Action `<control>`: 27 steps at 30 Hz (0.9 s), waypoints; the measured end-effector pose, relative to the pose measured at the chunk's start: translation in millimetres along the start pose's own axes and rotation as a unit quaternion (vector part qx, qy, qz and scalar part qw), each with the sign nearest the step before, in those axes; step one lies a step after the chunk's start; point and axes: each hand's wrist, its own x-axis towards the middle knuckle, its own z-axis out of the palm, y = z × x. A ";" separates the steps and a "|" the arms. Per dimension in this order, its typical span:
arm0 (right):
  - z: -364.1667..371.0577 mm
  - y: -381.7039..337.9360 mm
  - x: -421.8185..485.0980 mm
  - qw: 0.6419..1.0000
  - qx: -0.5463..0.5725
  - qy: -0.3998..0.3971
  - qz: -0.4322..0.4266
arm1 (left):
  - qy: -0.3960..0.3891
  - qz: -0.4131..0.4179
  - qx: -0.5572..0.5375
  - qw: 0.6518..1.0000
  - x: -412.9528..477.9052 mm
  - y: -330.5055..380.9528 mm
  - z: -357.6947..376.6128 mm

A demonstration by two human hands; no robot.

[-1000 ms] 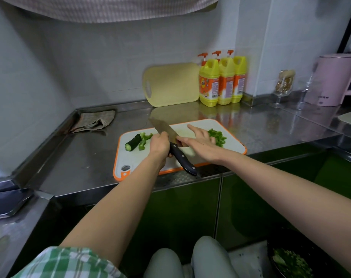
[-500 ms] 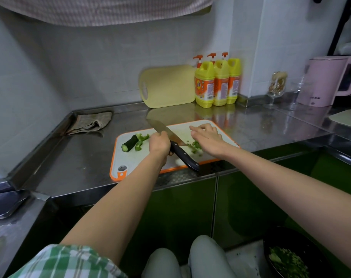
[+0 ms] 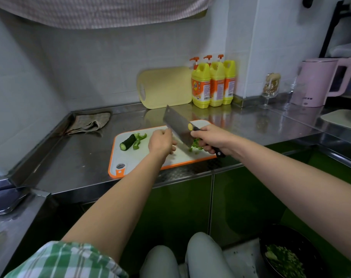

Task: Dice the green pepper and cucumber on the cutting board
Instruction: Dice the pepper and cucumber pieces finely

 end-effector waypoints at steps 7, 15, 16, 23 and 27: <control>-11.9 19.7 0.3 0.994 -0.005 -0.031 0.107 | -0.041 0.029 0.276 0.960 -0.6 -27.0 -0.3; -17.6 24.0 7.0 0.997 -0.009 0.009 0.073 | -0.059 0.037 0.295 0.953 4.5 -27.8 -1.5; -14.0 21.3 7.3 0.997 -0.001 -0.010 0.071 | -0.054 0.041 0.292 0.954 6.1 -29.9 -2.0; -6.5 20.8 16.6 0.995 -0.044 0.015 0.092 | 0.011 0.084 0.268 0.960 8.7 -36.5 -18.1; -4.5 14.9 19.6 0.994 -0.045 0.073 0.070 | 0.048 0.102 0.300 0.947 14.0 -40.2 -34.7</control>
